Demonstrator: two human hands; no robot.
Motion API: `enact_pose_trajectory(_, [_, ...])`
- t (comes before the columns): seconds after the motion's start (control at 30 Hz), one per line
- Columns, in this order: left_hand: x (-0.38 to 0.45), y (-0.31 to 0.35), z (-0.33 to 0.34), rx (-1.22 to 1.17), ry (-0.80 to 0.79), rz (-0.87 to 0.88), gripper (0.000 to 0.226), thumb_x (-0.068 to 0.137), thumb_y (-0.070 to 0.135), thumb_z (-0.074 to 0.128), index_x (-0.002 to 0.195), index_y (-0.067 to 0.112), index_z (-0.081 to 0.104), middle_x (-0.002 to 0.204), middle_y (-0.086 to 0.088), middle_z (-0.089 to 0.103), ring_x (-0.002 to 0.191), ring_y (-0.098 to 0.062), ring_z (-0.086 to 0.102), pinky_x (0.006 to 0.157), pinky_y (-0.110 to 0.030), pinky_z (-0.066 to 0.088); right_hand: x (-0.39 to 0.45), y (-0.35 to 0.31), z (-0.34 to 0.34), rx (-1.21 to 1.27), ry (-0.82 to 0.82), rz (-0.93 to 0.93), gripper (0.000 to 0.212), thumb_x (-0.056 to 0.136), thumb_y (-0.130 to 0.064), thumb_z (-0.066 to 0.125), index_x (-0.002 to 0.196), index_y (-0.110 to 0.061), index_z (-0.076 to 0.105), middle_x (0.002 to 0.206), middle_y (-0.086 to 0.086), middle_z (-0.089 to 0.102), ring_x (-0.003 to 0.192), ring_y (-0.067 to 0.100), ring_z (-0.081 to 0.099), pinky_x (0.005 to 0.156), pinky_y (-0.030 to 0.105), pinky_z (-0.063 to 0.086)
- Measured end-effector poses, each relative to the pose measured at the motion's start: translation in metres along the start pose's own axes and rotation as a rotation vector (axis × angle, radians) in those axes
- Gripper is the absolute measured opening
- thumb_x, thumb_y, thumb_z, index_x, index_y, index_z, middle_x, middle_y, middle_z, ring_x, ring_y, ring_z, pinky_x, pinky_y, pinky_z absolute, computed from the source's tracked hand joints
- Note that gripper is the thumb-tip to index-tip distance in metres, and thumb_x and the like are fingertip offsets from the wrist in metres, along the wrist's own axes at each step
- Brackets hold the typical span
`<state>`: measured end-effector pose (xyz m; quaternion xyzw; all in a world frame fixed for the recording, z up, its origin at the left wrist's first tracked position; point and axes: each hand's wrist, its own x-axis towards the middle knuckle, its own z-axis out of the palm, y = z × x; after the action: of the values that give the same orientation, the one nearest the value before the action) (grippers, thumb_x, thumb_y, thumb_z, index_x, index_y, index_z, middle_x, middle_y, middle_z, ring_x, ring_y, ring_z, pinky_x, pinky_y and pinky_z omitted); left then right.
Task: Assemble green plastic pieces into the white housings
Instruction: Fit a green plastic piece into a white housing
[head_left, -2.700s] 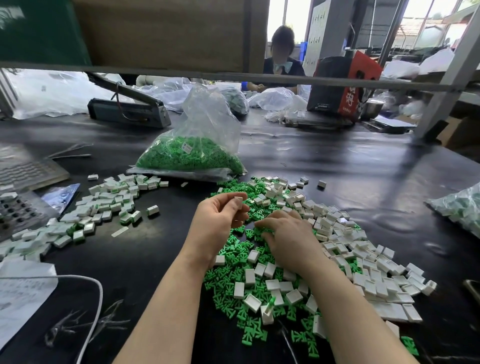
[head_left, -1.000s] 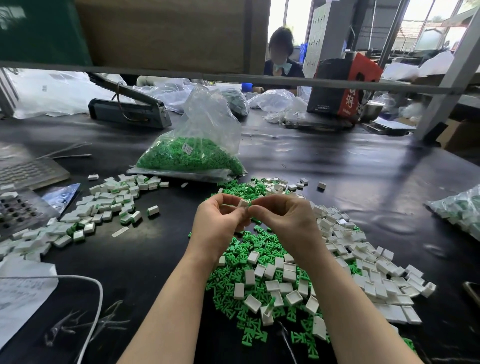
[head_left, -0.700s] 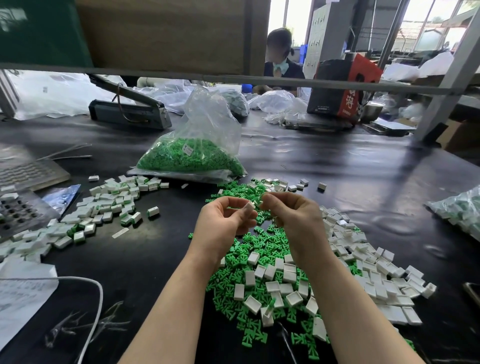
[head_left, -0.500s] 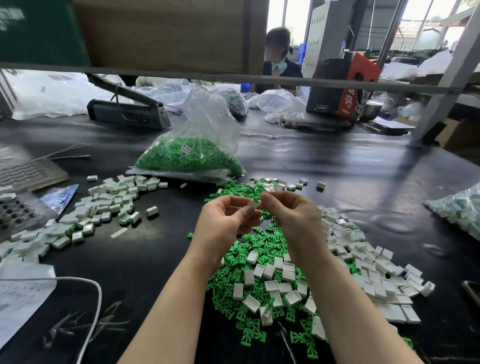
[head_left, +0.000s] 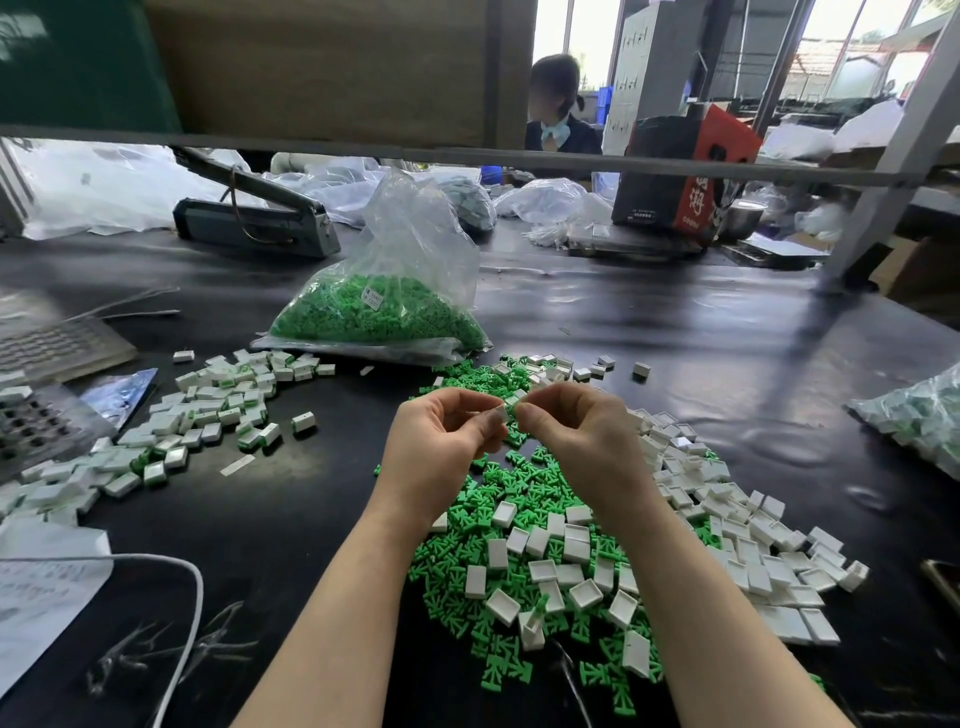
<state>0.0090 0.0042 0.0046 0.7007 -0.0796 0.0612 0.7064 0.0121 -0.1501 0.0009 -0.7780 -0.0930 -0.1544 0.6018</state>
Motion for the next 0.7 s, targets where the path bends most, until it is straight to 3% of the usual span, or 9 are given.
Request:
enact_pose_trajectory(0.13, [0.001, -0.001, -0.001, 0.051, 0.007, 0.022, 0.004, 0.086, 0.005, 0.071, 0.087, 0.008, 0.072, 0.074, -0.008, 0.074, 0.068, -0.014, 0.070, 0.067, -0.021, 0.057, 0.000, 0.000, 0.000, -0.141, -0.041, -0.066, 0.009, 0.090, -0.018, 0.070, 0.089, -0.009, 0.073, 0.076, 0.004, 0.071, 0.071, 0.021, 0.067, 0.065, 0.034, 0.056])
enact_pose_trajectory(0.3, [0.002, -0.001, -0.004, 0.077, -0.031, 0.001, 0.006, 0.087, 0.002, 0.069, 0.089, 0.006, 0.072, 0.074, -0.008, 0.074, 0.066, -0.012, 0.069, 0.065, -0.020, 0.056, -0.002, 0.000, -0.004, -0.224, -0.144, -0.073, 0.017, 0.094, -0.021, 0.063, 0.082, -0.011, 0.068, 0.071, 0.015, 0.066, 0.065, 0.035, 0.058, 0.059, 0.044, 0.048])
enact_pose_trajectory(0.37, [0.002, -0.002, -0.005, 0.094, -0.060, -0.016, 0.008, 0.089, 0.002, 0.066, 0.089, 0.008, 0.072, 0.071, -0.003, 0.073, 0.065, -0.011, 0.069, 0.063, -0.024, 0.058, -0.004, 0.000, -0.005, -0.269, -0.234, -0.034, 0.024, 0.098, -0.021, 0.056, 0.078, -0.012, 0.064, 0.065, 0.010, 0.063, 0.056, 0.027, 0.048, 0.054, 0.041, 0.041])
enact_pose_trajectory(0.43, [0.003, -0.003, -0.007, 0.125, -0.094, -0.033, 0.010, 0.090, 0.002, 0.065, 0.088, 0.010, 0.072, 0.071, -0.003, 0.073, 0.067, -0.012, 0.069, 0.066, -0.031, 0.058, -0.003, 0.001, -0.005, -0.277, -0.292, 0.002, 0.028, 0.100, -0.018, 0.053, 0.072, -0.016, 0.058, 0.056, -0.009, 0.058, 0.051, 0.010, 0.043, 0.052, 0.029, 0.036])
enact_pose_trajectory(0.5, [0.004, -0.005, -0.009, 0.131, -0.132, -0.057, 0.008, 0.091, 0.003, 0.064, 0.090, 0.009, 0.070, 0.073, -0.006, 0.072, 0.068, -0.013, 0.069, 0.066, -0.031, 0.059, -0.002, 0.002, -0.005, -0.247, -0.317, 0.020, 0.032, 0.100, -0.015, 0.052, 0.068, -0.020, 0.054, 0.052, -0.017, 0.055, 0.048, 0.002, 0.041, 0.049, 0.018, 0.034])
enact_pose_trajectory(0.6, [0.004, -0.005, -0.011, 0.120, -0.159, -0.084, 0.004, 0.091, 0.004, 0.065, 0.093, 0.004, 0.068, 0.076, -0.011, 0.073, 0.066, -0.012, 0.069, 0.064, -0.024, 0.056, -0.001, 0.004, -0.005, -0.219, -0.337, 0.027, 0.034, 0.099, -0.015, 0.053, 0.066, -0.023, 0.053, 0.051, -0.014, 0.050, 0.048, 0.003, 0.039, 0.050, 0.021, 0.033])
enact_pose_trajectory(0.7, [0.004, -0.005, -0.012, 0.152, -0.157, -0.067, 0.004, 0.090, 0.004, 0.065, 0.089, 0.004, 0.069, 0.078, -0.018, 0.072, 0.067, -0.017, 0.068, 0.067, -0.029, 0.058, -0.001, 0.009, -0.004, -0.204, -0.367, 0.062, 0.033, 0.100, -0.018, 0.052, 0.067, -0.025, 0.055, 0.058, -0.010, 0.050, 0.055, 0.011, 0.041, 0.056, 0.033, 0.035])
